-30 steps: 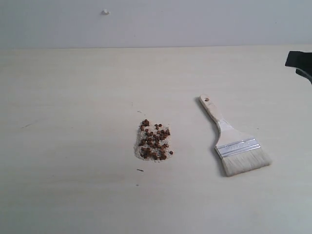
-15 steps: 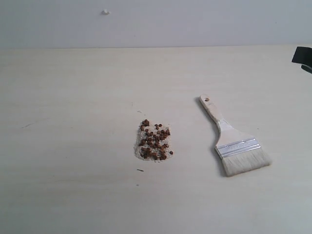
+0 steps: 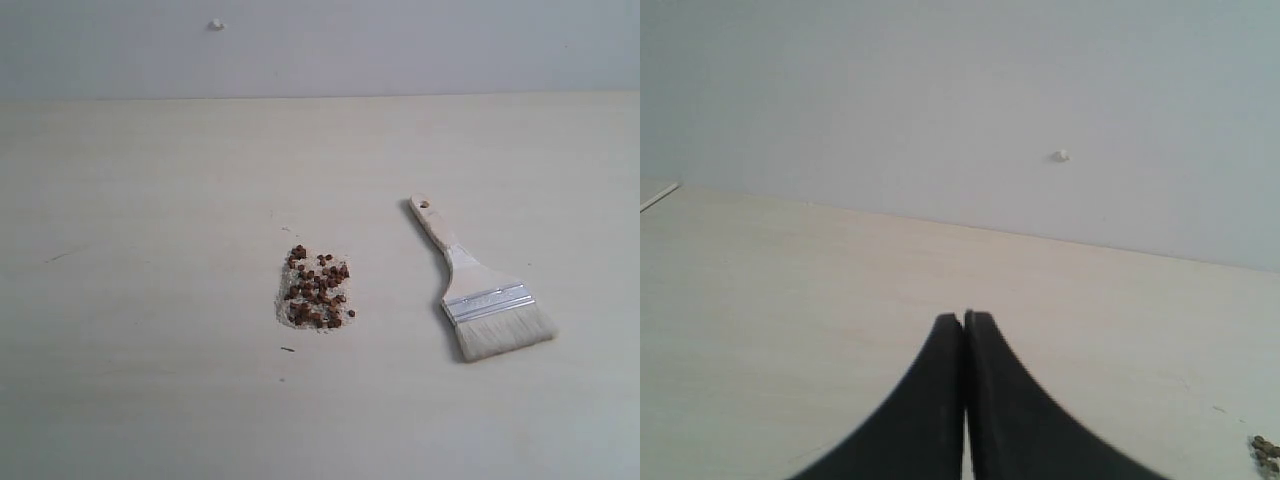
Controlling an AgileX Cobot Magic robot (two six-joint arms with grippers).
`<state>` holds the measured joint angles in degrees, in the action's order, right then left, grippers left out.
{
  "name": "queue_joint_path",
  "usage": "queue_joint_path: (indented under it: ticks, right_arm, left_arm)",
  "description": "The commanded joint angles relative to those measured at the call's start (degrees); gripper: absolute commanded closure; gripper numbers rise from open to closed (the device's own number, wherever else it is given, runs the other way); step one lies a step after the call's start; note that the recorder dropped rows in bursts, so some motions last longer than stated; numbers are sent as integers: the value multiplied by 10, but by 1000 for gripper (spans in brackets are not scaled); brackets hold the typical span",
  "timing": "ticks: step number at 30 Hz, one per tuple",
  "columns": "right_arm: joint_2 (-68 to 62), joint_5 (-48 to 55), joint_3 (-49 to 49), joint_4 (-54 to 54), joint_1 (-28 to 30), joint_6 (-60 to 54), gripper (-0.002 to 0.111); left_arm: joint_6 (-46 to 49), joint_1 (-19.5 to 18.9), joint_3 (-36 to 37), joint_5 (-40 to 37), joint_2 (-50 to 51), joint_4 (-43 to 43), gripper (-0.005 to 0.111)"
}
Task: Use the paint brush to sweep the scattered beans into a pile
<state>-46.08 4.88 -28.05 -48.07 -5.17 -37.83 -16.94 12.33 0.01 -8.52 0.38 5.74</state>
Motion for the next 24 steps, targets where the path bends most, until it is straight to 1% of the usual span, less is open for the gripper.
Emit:
queue_joint_path:
  ticks: [1, 5, 11, 14, 24]
  right_arm:
    - [138, 10, 34, 6, 3, -10, 108]
    - [249, 3, 79, 26, 11, -14, 108]
    - [379, 6, 146, 27, 75, -14, 108]
    - [405, 5, 165, 38, 82, -14, 108]
    - [406, 22, 181, 57, 82, -14, 108]
  left_arm:
    - [3, 5, 0, 2, -4, -2, 107]
    - [3, 5, 0, 2, -4, -2, 107]
    - [3, 5, 0, 2, -4, -2, 107]
    - [3, 5, 0, 2, -4, -2, 107]
    - [3, 5, 0, 2, -4, -2, 107]
